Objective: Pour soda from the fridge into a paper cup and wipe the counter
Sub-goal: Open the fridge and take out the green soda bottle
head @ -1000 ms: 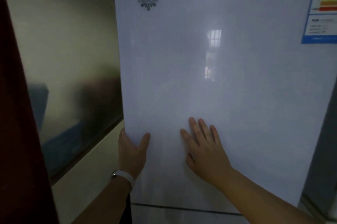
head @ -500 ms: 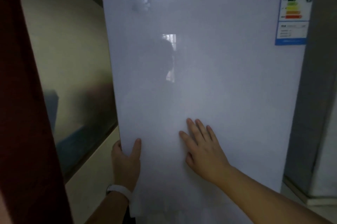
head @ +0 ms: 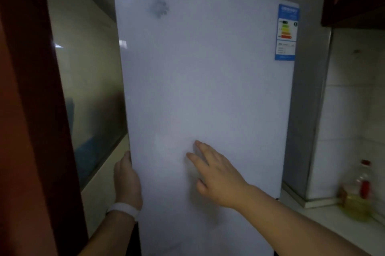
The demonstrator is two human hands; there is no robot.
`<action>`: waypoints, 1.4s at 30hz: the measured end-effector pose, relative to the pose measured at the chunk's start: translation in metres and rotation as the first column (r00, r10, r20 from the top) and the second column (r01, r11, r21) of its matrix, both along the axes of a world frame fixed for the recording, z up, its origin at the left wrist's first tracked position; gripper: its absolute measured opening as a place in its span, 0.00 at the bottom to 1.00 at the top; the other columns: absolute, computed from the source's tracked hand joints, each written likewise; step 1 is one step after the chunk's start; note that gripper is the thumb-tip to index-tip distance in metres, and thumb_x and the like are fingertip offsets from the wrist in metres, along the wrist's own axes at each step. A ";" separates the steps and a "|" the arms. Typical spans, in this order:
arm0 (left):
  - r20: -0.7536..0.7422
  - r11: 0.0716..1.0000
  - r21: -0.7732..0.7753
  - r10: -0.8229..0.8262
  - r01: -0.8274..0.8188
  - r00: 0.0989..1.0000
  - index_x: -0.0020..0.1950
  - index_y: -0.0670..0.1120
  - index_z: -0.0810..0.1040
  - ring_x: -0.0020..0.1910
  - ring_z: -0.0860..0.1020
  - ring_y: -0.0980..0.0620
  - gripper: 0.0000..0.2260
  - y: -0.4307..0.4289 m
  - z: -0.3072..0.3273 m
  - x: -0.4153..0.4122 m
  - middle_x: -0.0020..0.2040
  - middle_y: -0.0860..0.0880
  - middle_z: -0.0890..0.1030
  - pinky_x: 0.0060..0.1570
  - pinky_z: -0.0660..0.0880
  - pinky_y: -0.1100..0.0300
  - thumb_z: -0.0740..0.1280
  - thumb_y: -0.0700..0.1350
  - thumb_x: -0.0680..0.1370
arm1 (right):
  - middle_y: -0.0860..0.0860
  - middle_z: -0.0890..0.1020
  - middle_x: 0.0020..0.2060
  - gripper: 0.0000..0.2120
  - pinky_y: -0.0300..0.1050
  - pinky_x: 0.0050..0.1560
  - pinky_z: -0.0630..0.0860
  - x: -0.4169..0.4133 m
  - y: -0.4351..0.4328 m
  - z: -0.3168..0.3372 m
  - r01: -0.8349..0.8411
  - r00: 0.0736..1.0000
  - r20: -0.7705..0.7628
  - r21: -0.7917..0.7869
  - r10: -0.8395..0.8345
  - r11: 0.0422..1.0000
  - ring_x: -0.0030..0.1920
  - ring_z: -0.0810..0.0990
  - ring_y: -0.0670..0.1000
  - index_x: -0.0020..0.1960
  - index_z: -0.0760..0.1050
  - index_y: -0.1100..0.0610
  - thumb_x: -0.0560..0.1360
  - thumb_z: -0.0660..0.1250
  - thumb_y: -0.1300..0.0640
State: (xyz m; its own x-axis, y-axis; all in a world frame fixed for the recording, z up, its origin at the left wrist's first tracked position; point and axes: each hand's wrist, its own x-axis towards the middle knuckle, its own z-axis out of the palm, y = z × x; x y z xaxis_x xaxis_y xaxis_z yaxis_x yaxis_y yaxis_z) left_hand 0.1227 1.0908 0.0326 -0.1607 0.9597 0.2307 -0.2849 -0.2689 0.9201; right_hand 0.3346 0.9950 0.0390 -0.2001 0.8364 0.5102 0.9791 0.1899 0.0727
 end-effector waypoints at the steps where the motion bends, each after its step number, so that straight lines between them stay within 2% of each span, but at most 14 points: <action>1: -0.006 1.000 0.014 -0.003 0.003 1.000 0.38 0.40 0.75 0.31 0.71 0.48 0.17 -0.007 0.000 -0.001 0.31 0.43 0.75 0.36 0.65 0.58 0.58 0.48 0.81 | 0.57 0.50 0.79 0.37 0.51 0.73 0.44 -0.002 -0.005 0.001 -0.003 1.000 -0.008 -0.001 0.003 1.000 0.78 0.52 0.59 0.78 0.55 0.50 0.71 0.60 0.50; 6: 0.034 0.996 0.016 -0.086 0.086 0.996 0.46 0.44 0.72 0.32 0.72 0.47 0.12 -0.029 -0.010 -0.005 0.37 0.43 0.74 0.29 0.69 0.60 0.61 0.52 0.79 | 0.55 0.44 0.80 0.36 0.45 0.73 0.37 -0.020 -0.031 0.003 -0.021 0.999 -0.032 -0.012 0.020 1.000 0.79 0.45 0.56 0.80 0.50 0.49 0.76 0.62 0.49; 9: 0.088 0.996 -0.030 -0.078 0.081 0.993 0.51 0.44 0.77 0.42 0.80 0.45 0.21 -0.037 -0.018 -0.006 0.48 0.40 0.81 0.45 0.77 0.51 0.61 0.61 0.77 | 0.54 0.43 0.80 0.36 0.43 0.72 0.36 -0.030 -0.049 0.003 -0.013 0.999 -0.044 -0.023 0.012 1.000 0.79 0.44 0.54 0.80 0.49 0.49 0.77 0.61 0.48; 12: 0.133 0.985 -0.060 -0.153 0.162 0.979 0.53 0.44 0.79 0.44 0.82 0.46 0.21 -0.047 -0.020 -0.011 0.50 0.40 0.83 0.49 0.77 0.51 0.58 0.60 0.81 | 0.52 0.43 0.80 0.34 0.42 0.73 0.39 -0.038 -0.070 0.009 -0.008 0.996 -0.091 -0.027 0.006 1.000 0.79 0.45 0.52 0.80 0.48 0.48 0.78 0.60 0.47; 15: 0.047 0.969 -0.045 -0.241 0.243 0.969 0.60 0.44 0.80 0.55 0.81 0.40 0.21 -0.065 -0.020 -0.014 0.55 0.40 0.84 0.61 0.74 0.42 0.57 0.58 0.82 | 0.48 0.40 0.79 0.33 0.43 0.76 0.44 -0.049 -0.094 0.017 0.000 0.988 -0.153 -0.047 -0.008 0.999 0.79 0.43 0.49 0.80 0.45 0.46 0.80 0.57 0.46; 19: -0.138 0.925 0.020 -0.373 0.379 0.918 0.64 0.51 0.79 0.60 0.81 0.45 0.21 -0.105 -0.022 -0.004 0.59 0.46 0.83 0.63 0.73 0.41 0.56 0.60 0.81 | 0.43 0.37 0.78 0.33 0.46 0.77 0.47 -0.062 -0.128 0.024 0.002 0.963 -0.269 -0.097 -0.028 0.995 0.78 0.40 0.46 0.79 0.41 0.44 0.81 0.55 0.42; 23: -0.231 0.956 0.001 -0.286 0.294 0.930 0.67 0.55 0.76 0.64 0.77 0.47 0.31 -0.132 -0.040 0.012 0.63 0.50 0.81 0.67 0.70 0.40 0.56 0.73 0.74 | 0.38 0.36 0.77 0.34 0.48 0.78 0.50 -0.069 -0.170 0.020 0.004 0.943 -0.330 -0.147 -0.053 0.989 0.78 0.41 0.43 0.78 0.39 0.41 0.80 0.53 0.37; 25: -0.244 0.969 0.045 -0.226 0.244 0.943 0.64 0.52 0.77 0.62 0.77 0.47 0.25 -0.164 -0.033 0.022 0.61 0.49 0.80 0.68 0.69 0.44 0.56 0.67 0.78 | 0.37 0.36 0.77 0.34 0.46 0.77 0.50 -0.067 -0.193 0.020 0.020 0.917 -0.391 -0.148 -0.077 0.989 0.78 0.42 0.42 0.78 0.39 0.41 0.79 0.54 0.37; 27: -0.241 0.962 0.100 -0.224 0.253 0.944 0.57 0.50 0.77 0.55 0.77 0.52 0.12 -0.201 -0.024 0.032 0.52 0.54 0.80 0.61 0.69 0.58 0.56 0.53 0.84 | 0.37 0.38 0.77 0.35 0.43 0.76 0.51 -0.063 -0.215 0.018 0.046 0.900 -0.426 -0.122 -0.094 0.991 0.78 0.44 0.42 0.78 0.40 0.41 0.79 0.55 0.38; 30: -0.291 0.935 0.219 -0.209 0.278 0.934 0.47 0.50 0.78 0.41 0.78 0.65 0.10 -0.242 -0.017 0.046 0.38 0.58 0.83 0.41 0.70 0.74 0.58 0.45 0.84 | 0.38 0.39 0.78 0.36 0.39 0.73 0.51 -0.054 -0.249 0.014 0.103 0.894 -0.427 -0.092 -0.133 0.990 0.78 0.46 0.42 0.79 0.41 0.43 0.79 0.57 0.40; 32: -0.278 0.916 0.246 -0.245 0.316 0.929 0.45 0.47 0.78 0.37 0.79 0.63 0.09 -0.255 -0.021 0.057 0.39 0.57 0.84 0.37 0.72 0.73 0.62 0.46 0.82 | 0.38 0.39 0.78 0.36 0.37 0.71 0.50 -0.048 -0.271 0.012 0.151 0.880 -0.440 -0.096 -0.178 0.984 0.78 0.46 0.42 0.79 0.39 0.44 0.79 0.57 0.40; 36: -0.343 0.890 0.233 -0.303 0.393 0.889 0.45 0.50 0.78 0.41 0.80 0.52 0.07 -0.285 -0.023 0.079 0.39 0.50 0.83 0.39 0.73 0.62 0.70 0.53 0.77 | 0.39 0.42 0.78 0.38 0.41 0.74 0.54 -0.033 -0.310 0.008 0.250 0.812 -0.519 -0.106 -0.268 0.962 0.77 0.49 0.43 0.79 0.37 0.45 0.79 0.58 0.41; 39: -0.409 0.877 0.232 -0.305 0.422 0.860 0.44 0.51 0.77 0.34 0.78 0.60 0.06 -0.305 -0.018 0.093 0.36 0.51 0.81 0.34 0.72 0.69 0.73 0.48 0.75 | 0.40 0.45 0.78 0.40 0.45 0.74 0.60 -0.020 -0.333 0.003 0.338 0.763 -0.566 -0.063 -0.312 0.939 0.77 0.53 0.44 0.79 0.37 0.46 0.78 0.60 0.41; 42: -0.432 0.848 0.256 -0.329 0.464 0.840 0.43 0.51 0.78 0.33 0.78 0.61 0.11 -0.315 -0.020 0.108 0.34 0.54 0.82 0.35 0.73 0.69 0.73 0.58 0.71 | 0.41 0.49 0.79 0.41 0.47 0.73 0.64 -0.005 -0.353 0.000 0.429 0.683 -0.645 -0.024 -0.342 0.903 0.76 0.57 0.45 0.79 0.38 0.45 0.77 0.62 0.41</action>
